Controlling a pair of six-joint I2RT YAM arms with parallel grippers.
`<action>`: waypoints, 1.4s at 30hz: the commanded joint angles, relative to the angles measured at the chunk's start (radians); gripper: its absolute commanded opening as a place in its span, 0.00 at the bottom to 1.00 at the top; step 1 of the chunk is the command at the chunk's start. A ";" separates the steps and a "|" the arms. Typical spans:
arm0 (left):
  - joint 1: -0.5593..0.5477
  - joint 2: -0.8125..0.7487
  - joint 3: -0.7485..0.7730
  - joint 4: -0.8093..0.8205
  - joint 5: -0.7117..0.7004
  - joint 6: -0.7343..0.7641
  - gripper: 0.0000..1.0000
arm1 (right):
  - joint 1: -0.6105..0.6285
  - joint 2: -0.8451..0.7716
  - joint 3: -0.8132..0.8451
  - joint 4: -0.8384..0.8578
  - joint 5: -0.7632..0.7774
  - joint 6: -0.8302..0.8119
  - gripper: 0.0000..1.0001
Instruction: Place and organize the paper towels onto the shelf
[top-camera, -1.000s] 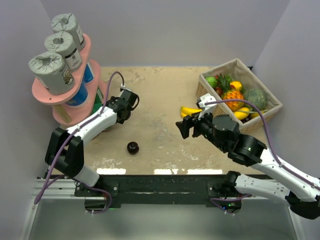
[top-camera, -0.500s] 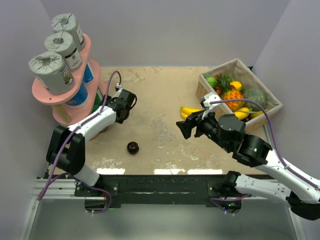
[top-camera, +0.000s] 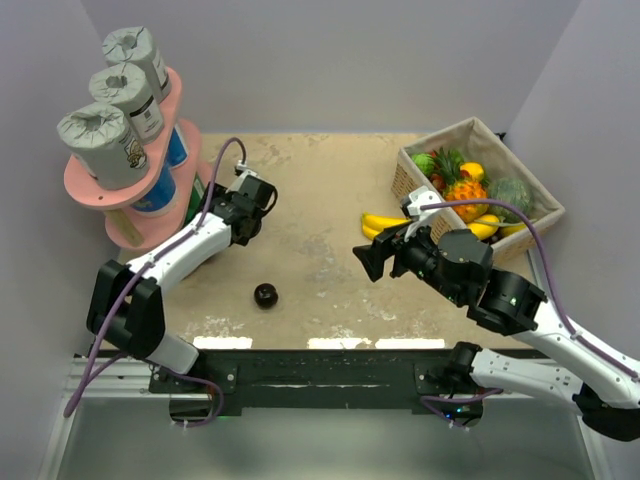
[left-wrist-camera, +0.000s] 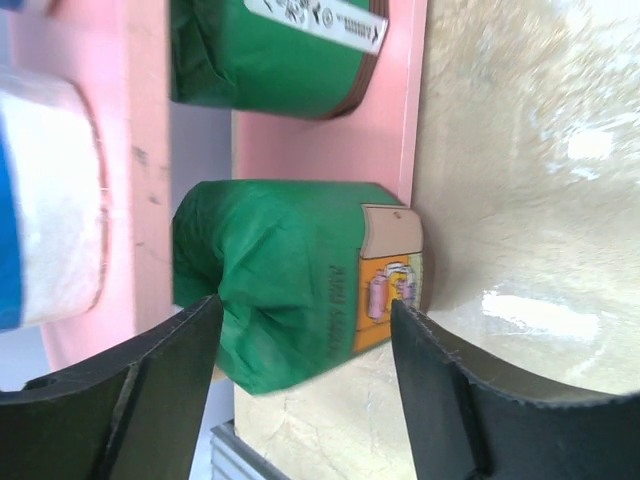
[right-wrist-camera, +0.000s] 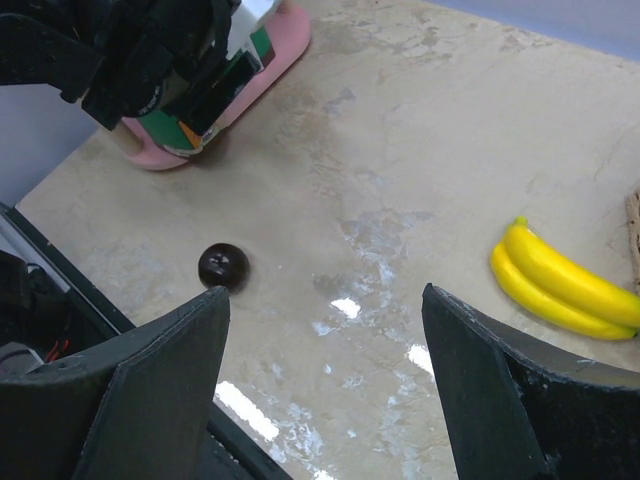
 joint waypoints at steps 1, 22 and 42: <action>-0.006 -0.066 0.040 0.038 0.020 0.003 0.75 | 0.000 -0.004 0.022 0.014 -0.003 0.008 0.81; -0.044 -0.029 -0.023 -0.116 0.108 -0.049 0.37 | 0.000 0.010 0.024 0.007 0.000 0.001 0.82; -0.003 0.234 0.031 -0.215 -0.115 -0.129 0.33 | 0.000 -0.041 -0.008 0.002 0.026 -0.005 0.83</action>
